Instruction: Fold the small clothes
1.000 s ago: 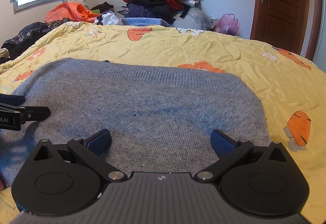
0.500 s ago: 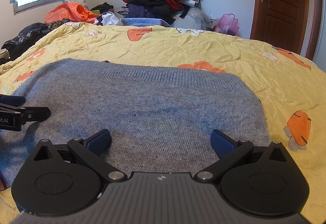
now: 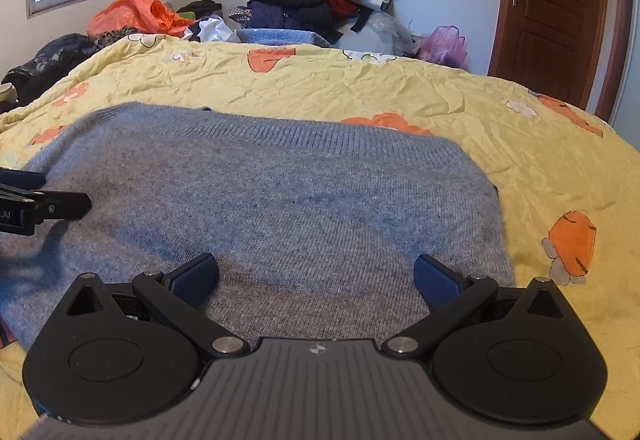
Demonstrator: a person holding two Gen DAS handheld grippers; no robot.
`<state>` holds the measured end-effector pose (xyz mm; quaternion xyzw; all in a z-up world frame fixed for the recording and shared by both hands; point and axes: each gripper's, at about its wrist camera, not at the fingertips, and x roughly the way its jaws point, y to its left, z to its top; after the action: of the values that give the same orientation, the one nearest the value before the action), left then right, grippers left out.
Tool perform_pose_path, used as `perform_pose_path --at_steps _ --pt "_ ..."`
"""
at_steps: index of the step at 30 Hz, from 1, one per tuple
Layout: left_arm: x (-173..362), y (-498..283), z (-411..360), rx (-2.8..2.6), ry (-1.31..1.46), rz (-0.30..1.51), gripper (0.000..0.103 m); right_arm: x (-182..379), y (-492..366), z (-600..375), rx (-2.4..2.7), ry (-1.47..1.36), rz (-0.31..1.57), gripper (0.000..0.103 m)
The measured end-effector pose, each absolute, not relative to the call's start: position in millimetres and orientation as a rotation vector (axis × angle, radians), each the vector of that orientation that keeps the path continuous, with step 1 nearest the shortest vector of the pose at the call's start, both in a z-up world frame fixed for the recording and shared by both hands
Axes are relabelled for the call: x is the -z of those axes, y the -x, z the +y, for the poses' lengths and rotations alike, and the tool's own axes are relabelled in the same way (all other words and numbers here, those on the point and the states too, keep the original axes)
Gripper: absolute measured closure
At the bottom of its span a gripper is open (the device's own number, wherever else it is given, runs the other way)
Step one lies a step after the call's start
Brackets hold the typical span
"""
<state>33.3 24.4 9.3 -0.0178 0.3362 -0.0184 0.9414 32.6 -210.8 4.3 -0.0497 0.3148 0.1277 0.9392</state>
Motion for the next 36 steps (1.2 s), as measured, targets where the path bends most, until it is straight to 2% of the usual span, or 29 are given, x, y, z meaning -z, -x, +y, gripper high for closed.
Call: perform_pose_path --at_steps 3,10,16,21,23,25,28,30,33,36 --pt "-20 2 30 0.018 0.110 0.645 0.000 -5 -32 -213 -0.266 0.088 0.640 0.000" --pt "-20 75 71 -0.052 0.478 0.615 0.000 -5 -31 -212 -0.265 0.091 0.640 0.000" --pt "-15 82 94 -0.136 0.629 0.598 0.000 -5 -31 -211 -0.265 0.090 0.639 0.000" --pt "-11 67 96 -0.172 0.627 0.616 0.001 -5 -31 -211 -0.265 0.090 0.639 0.000" --pt "-11 62 96 -0.180 0.643 0.611 0.016 -5 -31 -212 -0.265 0.090 0.639 0.000" --pt "-9 54 94 -0.180 0.646 0.631 0.059 -6 -31 -212 -0.265 0.090 0.639 0.000" --pt "-9 47 92 -0.222 0.612 0.649 0.078 -6 -31 -212 -0.265 0.090 0.638 0.000" --pt "-8 44 94 -0.228 0.617 0.670 0.096 -11 -32 -211 -0.264 0.075 0.647 0.000" --pt "-12 45 86 -0.235 0.543 0.661 0.097 -39 -42 -204 -0.332 -0.076 0.678 0.000" --pt "-27 49 57 -0.162 0.350 0.594 0.097 -74 -63 -174 -0.482 -0.184 0.717 0.000"
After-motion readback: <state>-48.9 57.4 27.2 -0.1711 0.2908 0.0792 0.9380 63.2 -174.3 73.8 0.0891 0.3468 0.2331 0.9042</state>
